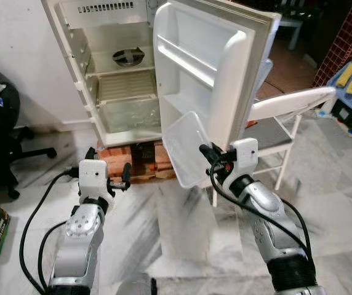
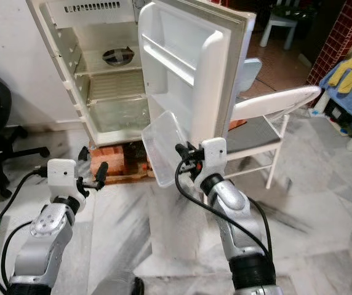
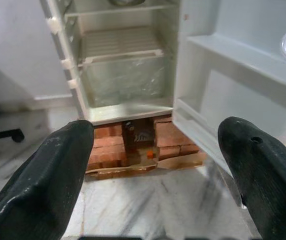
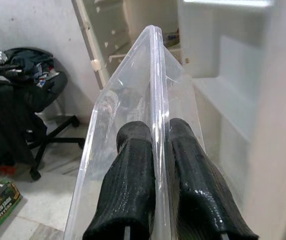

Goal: Restocking fridge

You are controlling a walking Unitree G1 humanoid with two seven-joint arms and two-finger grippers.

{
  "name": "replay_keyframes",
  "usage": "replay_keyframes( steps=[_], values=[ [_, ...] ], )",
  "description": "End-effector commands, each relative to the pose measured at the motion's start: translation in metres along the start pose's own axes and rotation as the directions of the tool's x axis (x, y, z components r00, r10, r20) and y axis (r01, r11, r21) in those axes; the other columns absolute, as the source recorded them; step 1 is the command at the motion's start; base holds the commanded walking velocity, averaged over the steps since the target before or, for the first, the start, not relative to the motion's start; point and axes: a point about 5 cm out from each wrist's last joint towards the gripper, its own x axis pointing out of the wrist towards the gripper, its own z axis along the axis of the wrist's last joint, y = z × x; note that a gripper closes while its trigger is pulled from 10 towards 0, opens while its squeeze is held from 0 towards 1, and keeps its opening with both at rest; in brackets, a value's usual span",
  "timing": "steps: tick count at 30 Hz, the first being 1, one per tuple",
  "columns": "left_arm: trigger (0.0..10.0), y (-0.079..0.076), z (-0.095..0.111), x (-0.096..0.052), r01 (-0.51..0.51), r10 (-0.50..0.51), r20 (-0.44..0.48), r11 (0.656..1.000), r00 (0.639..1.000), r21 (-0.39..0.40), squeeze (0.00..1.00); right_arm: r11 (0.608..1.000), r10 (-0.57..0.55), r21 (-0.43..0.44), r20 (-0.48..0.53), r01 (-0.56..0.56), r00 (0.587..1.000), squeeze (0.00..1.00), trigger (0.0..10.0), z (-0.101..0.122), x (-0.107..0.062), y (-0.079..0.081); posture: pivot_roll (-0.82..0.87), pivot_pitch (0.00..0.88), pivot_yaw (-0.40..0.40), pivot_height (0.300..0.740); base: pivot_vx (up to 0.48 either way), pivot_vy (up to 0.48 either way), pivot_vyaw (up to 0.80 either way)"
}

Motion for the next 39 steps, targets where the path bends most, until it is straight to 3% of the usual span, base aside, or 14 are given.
replay_keyframes(
  steps=[1,10,17,29,32,39],
  values=[
    [10.0,0.0079,0.0019,-0.0018,-0.010,0.010,0.003,1.000,1.000,0.006,0.00,1.000,0.022,0.001,0.013,-0.022,1.000,0.00,10.0,0.0031,0.0032,0.0081,0.13,0.073,0.005,0.740,0.000,0.424,0.00],
    [10.0,0.0083,0.0052,-0.0004,-0.002,0.002,0.011,1.000,1.000,0.004,0.00,1.000,0.025,0.001,0.014,-0.025,1.000,0.00,10.0,0.0029,0.0041,0.0088,0.13,0.070,0.006,0.740,0.000,0.427,0.00],
    [10.0,0.0081,0.0054,-0.0009,0.003,-0.003,0.006,1.000,1.000,-0.007,0.00,1.000,0.019,-0.001,0.013,-0.019,1.000,0.00,10.0,0.0030,0.0034,0.0057,0.14,0.068,0.006,0.740,0.283,0.389,0.00],
    [10.0,0.0052,0.0070,-0.0011,0.041,-0.042,0.018,0.996,0.999,0.076,0.00,1.000,0.011,0.000,0.014,-0.011,1.000,0.00,10.0,0.0024,0.0046,0.0067,0.13,0.067,0.008,0.740,0.302,0.369,0.00],
    [10.0,0.0036,0.0049,-0.0016,0.039,-0.040,0.006,0.999,0.999,0.034,0.00,1.000,0.003,-0.006,0.013,-0.002,1.000,0.00,10.0,0.0016,0.0041,0.0058,0.13,0.068,0.009,0.740,0.379,0.295,0.00],
    [10.0,0.0014,0.0035,-0.0018,0.050,-0.050,-0.001,0.996,0.999,0.080,0.00,1.000,0.002,-0.004,0.011,-0.002,1.000,0.00,10.0,0.0008,0.0040,0.0065,0.13,0.066,0.009,0.740,0.381,0.292,0.00]
  ],
)
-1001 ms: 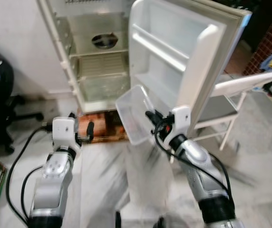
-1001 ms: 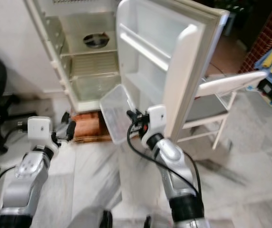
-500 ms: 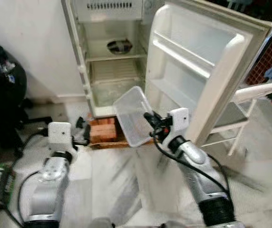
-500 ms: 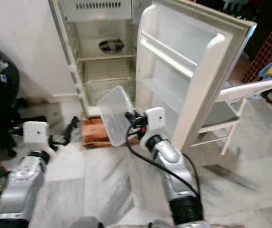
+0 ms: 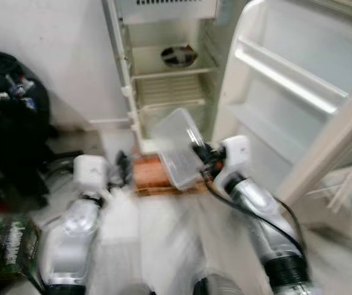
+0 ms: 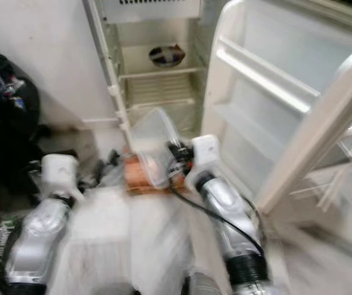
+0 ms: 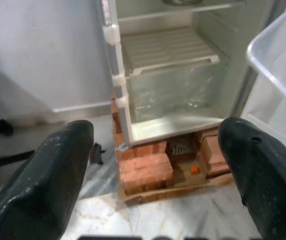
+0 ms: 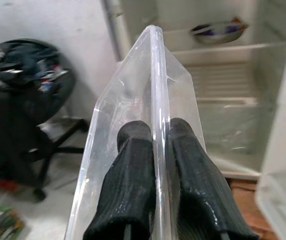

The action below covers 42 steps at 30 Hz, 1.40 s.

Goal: Restocking fridge

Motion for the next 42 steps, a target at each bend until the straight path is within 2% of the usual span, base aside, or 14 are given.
replay_keyframes(
  steps=[1,7,11,26,31,42],
  values=[
    [10.0,0.010,0.001,-0.002,-0.030,0.030,0.000,0.999,1.000,0.032,0.00,0.999,0.039,0.000,0.037,-0.039,0.999,0.00,10.0,0.008,0.006,0.011,0.13,0.066,0.009,0.740,0.382,0.289,0.00],
    [10.0,0.012,0.001,-0.001,-0.043,0.043,-0.011,0.999,0.999,0.013,0.00,0.999,0.038,-0.004,0.040,-0.038,0.998,0.00,10.0,0.009,0.007,0.011,0.13,0.066,0.009,0.740,0.382,0.289,0.00],
    [10.0,0.012,0.002,-0.001,-0.034,0.034,-0.002,0.998,0.999,0.044,0.00,0.999,0.036,-0.005,0.042,-0.036,0.998,0.00,10.0,0.009,0.007,0.011,0.13,0.070,0.009,0.740,0.385,0.286,0.00],
    [10.0,0.012,-0.004,-0.002,-0.038,0.042,-0.037,0.996,0.998,0.085,0.00,1.000,0.027,-0.012,0.050,-0.027,0.998,0.00,10.0,0.010,0.007,0.011,0.13,0.077,0.008,0.740,0.476,0.000,0.00],
    [10.0,0.012,-0.007,-0.003,-0.061,0.064,-0.058,0.996,0.996,0.059,0.00,1.000,0.025,-0.014,0.052,-0.024,0.998,0.00,10.0,0.010,0.007,0.011,0.13,0.079,0.006,0.740,0.446,0.000,0.00],
    [10.0,0.009,-0.009,-0.006,-0.057,0.061,-0.073,0.997,0.995,0.060,0.00,1.000,0.026,-0.015,0.048,-0.025,0.999,0.00,10.0,0.009,0.008,0.012,0.14,0.084,0.003,0.740,0.000,0.000,0.00]
  ],
)
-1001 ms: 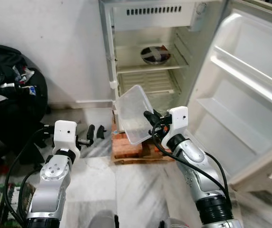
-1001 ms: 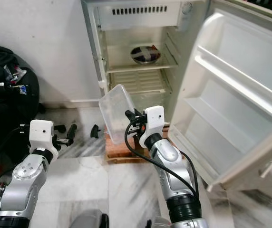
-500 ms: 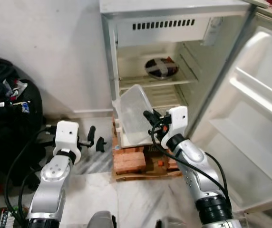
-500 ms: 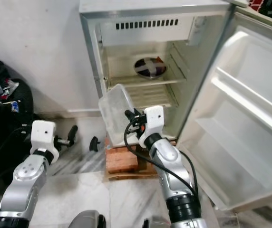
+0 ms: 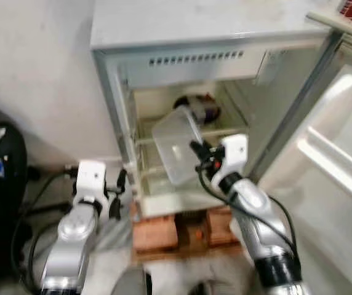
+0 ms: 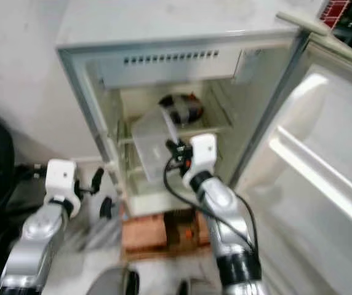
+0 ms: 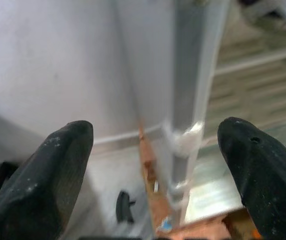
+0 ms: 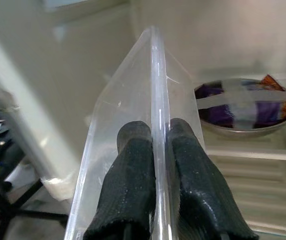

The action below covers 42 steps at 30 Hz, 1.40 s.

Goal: Restocking fridge

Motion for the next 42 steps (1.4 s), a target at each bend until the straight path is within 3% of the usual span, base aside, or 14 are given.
replay_keyframes(
  steps=[1,11,15,19,29,38,42],
  values=[
    [10.0,0.001,-0.006,-0.004,-0.020,0.020,-0.031,1.000,0.999,0.005,0.00,1.000,-0.015,0.001,0.000,0.015,1.000,0.00,10.0,0.000,-0.001,-0.003,0.14,0.084,0.003,0.740,0.000,0.000,0.00],
    [10.0,0.007,-0.015,-0.011,-0.073,0.077,-0.088,0.996,0.993,0.041,0.00,1.000,-0.019,0.015,0.014,0.019,1.000,0.00,10.0,0.002,0.014,0.002,0.17,0.101,-0.011,0.740,0.000,0.000,0.00],
    [10.0,0.015,-0.029,-0.020,-0.109,0.118,-0.152,0.992,0.981,0.062,0.00,0.998,-0.033,0.044,0.010,0.033,0.999,0.00,10.0,0.001,0.025,0.005,0.20,0.118,-0.024,0.740,0.000,0.000,0.00],
    [10.0,0.017,-0.032,-0.039,-0.120,0.129,-0.173,0.991,0.977,0.058,0.00,0.997,-0.039,0.065,-0.028,0.041,0.999,0.00,10.0,-0.001,0.051,0.013,0.27,0.162,-0.055,0.740,0.000,0.000,0.00],
    [10.0,0.019,-0.037,-0.081,-0.173,0.178,-0.223,0.984,0.958,0.045,0.00,0.988,-0.031,0.151,-0.044,0.038,0.999,0.00,10.0,0.018,0.088,0.018,0.37,0.258,-0.098,0.740,0.000,0.000,0.00],
    [10.0,0.016,-0.035,-0.100,-0.172,0.178,-0.251,0.984,0.951,0.046,0.00,0.968,-0.075,0.240,-0.011,0.075,0.997,0.00,10.0,0.040,0.109,0.031,0.40,0.287,-0.117,0.740,0.000,0.000,0.00],
    [10.0,0.019,-0.035,-0.105,-0.184,0.189,-0.261,0.982,0.947,0.041,0.00,0.939,-0.124,0.324,0.013,0.114,0.992,0.00,10.0,0.048,0.116,0.045,0.42,0.294,-0.124,0.740,0.000,0.000,0.00]
  ],
)
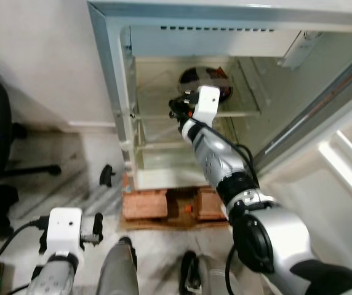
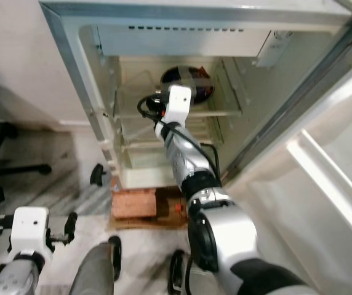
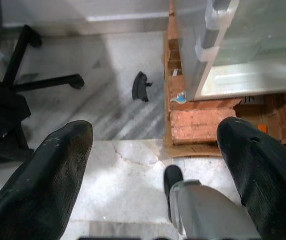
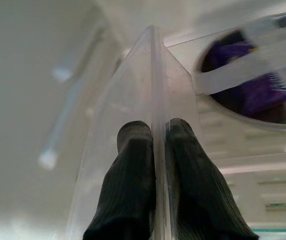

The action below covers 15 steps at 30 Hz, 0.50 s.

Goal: Restocking fridge

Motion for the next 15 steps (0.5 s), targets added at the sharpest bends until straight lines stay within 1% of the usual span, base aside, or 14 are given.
replay_keyframes(
  steps=[1,3,6,9,13,15],
  values=[
    [10.0,0.002,0.000,-0.003,-0.013,0.014,-0.011,1.000,1.000,0.003,0.00,0.999,0.015,0.048,-0.006,-0.014,1.000,0.00,10.0,-0.008,0.002,0.024,0.42,0.297,-0.126,0.740,0.000,0.000,0.00],
    [10.0,0.000,0.001,-0.004,-0.014,0.014,-0.012,1.000,1.000,0.004,0.00,0.999,0.003,0.051,-0.002,-0.003,1.000,0.00,10.0,-0.008,0.003,0.025,0.42,0.303,-0.127,0.740,0.000,0.000,0.00],
    [10.0,-0.003,0.001,-0.012,-0.008,0.008,-0.020,1.000,1.000,0.000,0.00,0.998,-0.051,0.046,-0.003,0.051,0.999,0.00,10.0,-0.008,0.004,0.025,0.43,0.322,-0.133,0.740,0.000,0.000,0.00],
    [10.0,-0.004,-0.001,-0.017,-0.006,0.006,-0.028,1.000,1.000,-0.003,0.00,0.996,-0.082,0.045,0.001,0.082,0.997,0.00,10.0,-0.007,0.004,0.024,0.43,0.338,-0.136,0.740,0.000,0.000,0.00],
    [10.0,-0.006,-0.002,-0.021,-0.005,0.004,-0.040,1.000,0.999,-0.009,0.00,0.988,-0.128,0.086,-0.002,0.128,0.992,0.00,10.0,-0.006,0.005,0.025,0.43,0.358,-0.141,0.740,0.000,0.000,0.00],
    [10.0,-0.008,-0.001,-0.024,-0.005,0.005,-0.045,1.000,0.999,-0.017,0.00,0.980,-0.142,0.142,-0.004,0.141,0.990,0.00,10.0,-0.005,0.007,0.030,0.44,0.373,-0.146,0.740,0.000,0.000,0.00]
  ],
)
